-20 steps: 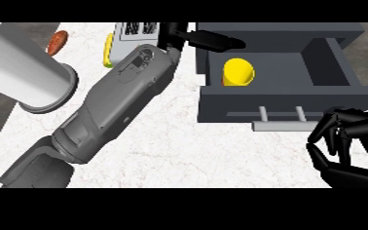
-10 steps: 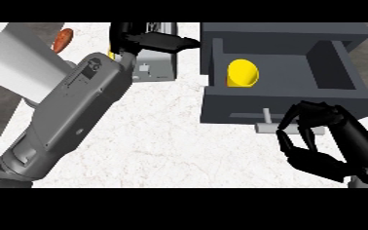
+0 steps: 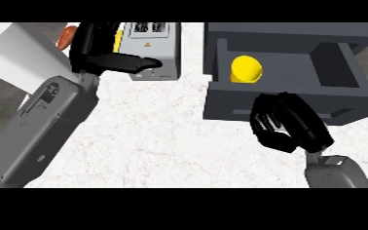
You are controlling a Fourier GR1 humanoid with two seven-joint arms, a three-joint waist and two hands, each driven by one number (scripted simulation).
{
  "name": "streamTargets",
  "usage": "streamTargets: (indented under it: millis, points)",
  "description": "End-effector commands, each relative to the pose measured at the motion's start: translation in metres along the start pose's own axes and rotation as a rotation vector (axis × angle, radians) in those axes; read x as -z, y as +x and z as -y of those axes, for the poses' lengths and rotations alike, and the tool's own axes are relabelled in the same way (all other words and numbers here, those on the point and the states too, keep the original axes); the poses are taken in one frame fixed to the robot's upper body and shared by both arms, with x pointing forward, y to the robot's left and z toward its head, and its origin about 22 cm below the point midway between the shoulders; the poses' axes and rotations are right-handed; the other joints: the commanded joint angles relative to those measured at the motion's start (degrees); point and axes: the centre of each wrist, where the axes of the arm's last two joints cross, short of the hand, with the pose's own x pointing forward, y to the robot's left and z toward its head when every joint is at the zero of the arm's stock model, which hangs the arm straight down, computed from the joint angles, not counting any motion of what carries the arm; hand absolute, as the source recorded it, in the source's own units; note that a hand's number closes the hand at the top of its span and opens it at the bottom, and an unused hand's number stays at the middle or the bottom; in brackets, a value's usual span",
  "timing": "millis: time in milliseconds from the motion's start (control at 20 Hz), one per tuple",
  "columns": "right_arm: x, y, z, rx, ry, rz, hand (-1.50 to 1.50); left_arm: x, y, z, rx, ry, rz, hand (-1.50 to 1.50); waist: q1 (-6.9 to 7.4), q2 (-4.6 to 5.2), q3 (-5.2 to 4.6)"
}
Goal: Pick up the cup, place it into the drawer and close the drawer
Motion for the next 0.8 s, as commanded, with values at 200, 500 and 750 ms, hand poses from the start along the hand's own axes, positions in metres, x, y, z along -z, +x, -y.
streamTargets:
  millis: [200,500,750]
  points:
    - [0.057,-0.028,-0.051,-0.223,0.079,-0.001,1.50,-0.031,-0.002,-0.049,-0.006,0.033,0.002,-1.50,-0.45,0.36,0.04]
    - [0.081,-0.070,-0.077,-0.180,0.082,-0.031,1.50,-0.040,0.000,-0.065,0.011,0.029,0.018,-1.50,-0.73,0.74,0.10]
    - [0.123,-0.078,-0.026,-0.147,0.103,-0.083,1.50,-0.064,-0.011,-0.088,-0.015,0.037,-0.001,-1.50,0.74,1.13,0.09]
